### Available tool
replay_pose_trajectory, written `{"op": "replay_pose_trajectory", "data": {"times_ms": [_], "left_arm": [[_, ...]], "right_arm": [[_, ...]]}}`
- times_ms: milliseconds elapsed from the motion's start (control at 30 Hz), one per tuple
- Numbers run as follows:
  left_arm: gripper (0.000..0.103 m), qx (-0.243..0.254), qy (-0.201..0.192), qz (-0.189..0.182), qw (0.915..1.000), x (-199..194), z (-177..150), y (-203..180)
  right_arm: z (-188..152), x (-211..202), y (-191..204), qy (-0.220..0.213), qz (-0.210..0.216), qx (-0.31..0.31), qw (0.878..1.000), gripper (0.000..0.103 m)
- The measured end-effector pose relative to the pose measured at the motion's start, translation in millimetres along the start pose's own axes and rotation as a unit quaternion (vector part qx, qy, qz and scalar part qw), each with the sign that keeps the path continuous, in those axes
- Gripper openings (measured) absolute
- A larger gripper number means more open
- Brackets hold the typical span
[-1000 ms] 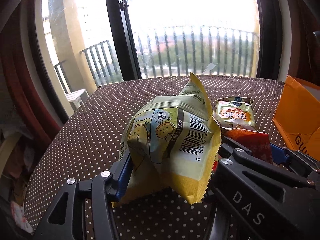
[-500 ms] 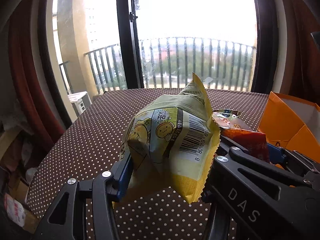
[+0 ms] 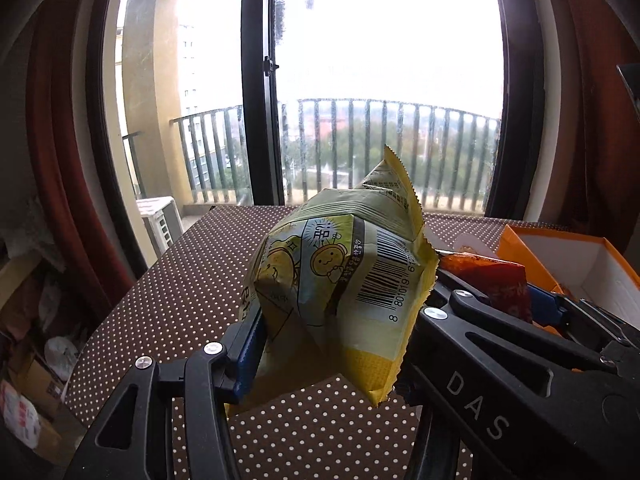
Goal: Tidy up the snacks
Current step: 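Lift the yellow chip bag and red spicy packet and carry them over the shoebox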
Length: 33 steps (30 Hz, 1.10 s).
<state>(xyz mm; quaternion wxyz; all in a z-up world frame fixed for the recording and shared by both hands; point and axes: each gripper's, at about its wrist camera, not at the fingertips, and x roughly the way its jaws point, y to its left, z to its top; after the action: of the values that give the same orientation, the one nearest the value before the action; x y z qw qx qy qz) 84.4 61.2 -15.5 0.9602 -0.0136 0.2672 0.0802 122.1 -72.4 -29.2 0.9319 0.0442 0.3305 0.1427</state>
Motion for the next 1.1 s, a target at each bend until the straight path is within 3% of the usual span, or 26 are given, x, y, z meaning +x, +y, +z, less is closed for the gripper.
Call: {"op": "replay_pose_trajectory", "data": {"times_ms": [633,1100], "left_arm": [[0.055,0.005,-0.022,-0.041,0.9989,-32,16,-47],[0.055,0.033,-0.027,-0.096,0.9945,-18,29,-98]], "right_arm": [[21,-45,-38,-0.044,-0.028,-0.018,0.998,0.064],[34,-62,-97,-0.063,-0.075,0.002,0.995,0.064]]}}
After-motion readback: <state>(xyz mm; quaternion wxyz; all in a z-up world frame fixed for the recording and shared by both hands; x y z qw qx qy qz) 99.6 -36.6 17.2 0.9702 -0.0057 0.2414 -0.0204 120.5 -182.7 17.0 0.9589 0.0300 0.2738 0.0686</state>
